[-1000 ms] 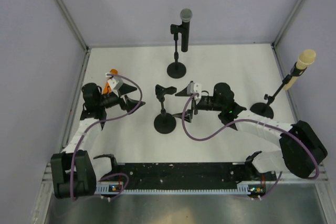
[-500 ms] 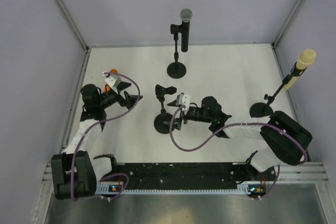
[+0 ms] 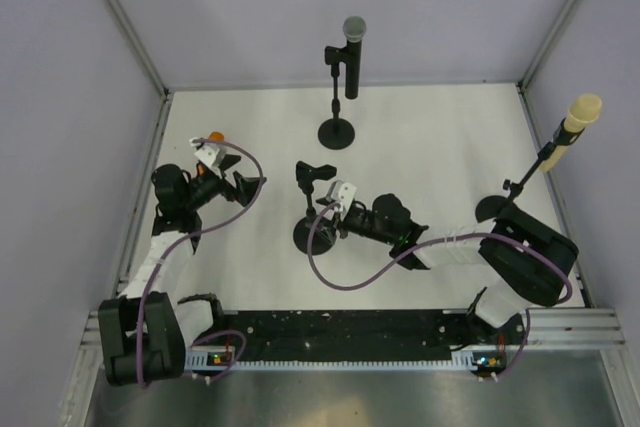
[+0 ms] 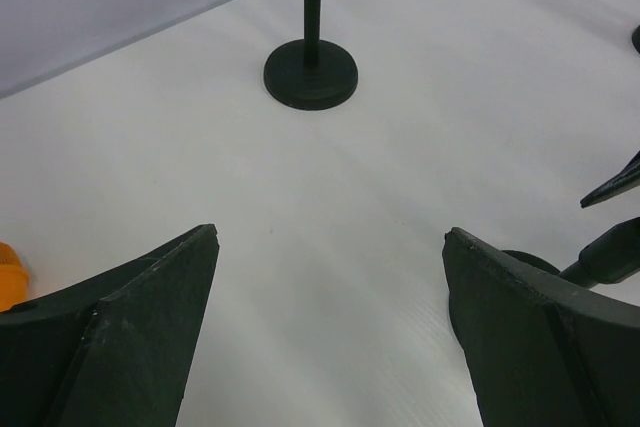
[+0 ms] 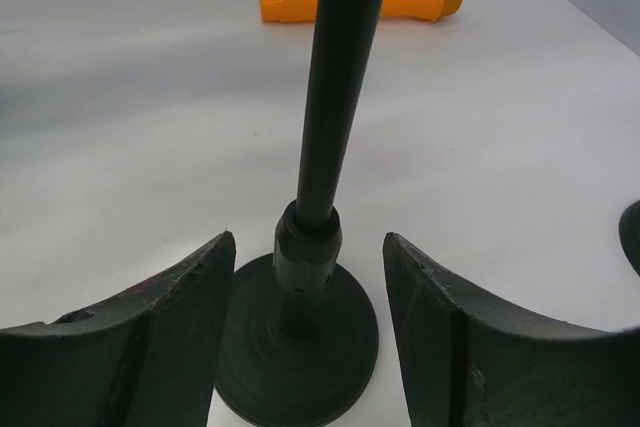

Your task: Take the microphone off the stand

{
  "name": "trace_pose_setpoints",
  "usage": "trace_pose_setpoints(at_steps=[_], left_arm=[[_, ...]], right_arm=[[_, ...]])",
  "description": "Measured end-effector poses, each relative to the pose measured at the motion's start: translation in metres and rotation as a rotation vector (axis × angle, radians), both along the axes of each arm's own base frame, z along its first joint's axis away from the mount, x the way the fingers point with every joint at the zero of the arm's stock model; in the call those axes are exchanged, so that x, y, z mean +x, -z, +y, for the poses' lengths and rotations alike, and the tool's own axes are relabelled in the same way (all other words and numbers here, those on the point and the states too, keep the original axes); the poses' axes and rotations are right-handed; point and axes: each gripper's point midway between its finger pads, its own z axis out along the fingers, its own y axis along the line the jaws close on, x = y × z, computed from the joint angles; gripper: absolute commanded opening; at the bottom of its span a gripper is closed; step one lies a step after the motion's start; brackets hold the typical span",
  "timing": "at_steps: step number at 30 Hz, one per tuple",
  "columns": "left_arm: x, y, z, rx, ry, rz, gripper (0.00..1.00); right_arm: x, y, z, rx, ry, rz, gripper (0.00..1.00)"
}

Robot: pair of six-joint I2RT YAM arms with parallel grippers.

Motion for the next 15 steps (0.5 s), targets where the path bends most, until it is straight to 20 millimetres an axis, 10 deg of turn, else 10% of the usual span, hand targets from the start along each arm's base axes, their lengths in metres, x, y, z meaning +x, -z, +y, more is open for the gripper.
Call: trace_pose_setpoints(at_steps=[15], left_arm=[[-0.002, -0.008, 0.003, 0.008, -0.008, -0.036, 0.99]], right_arm=[[-0.001, 0.009, 0.006, -0.016, 0.043, 0.019, 0.52]])
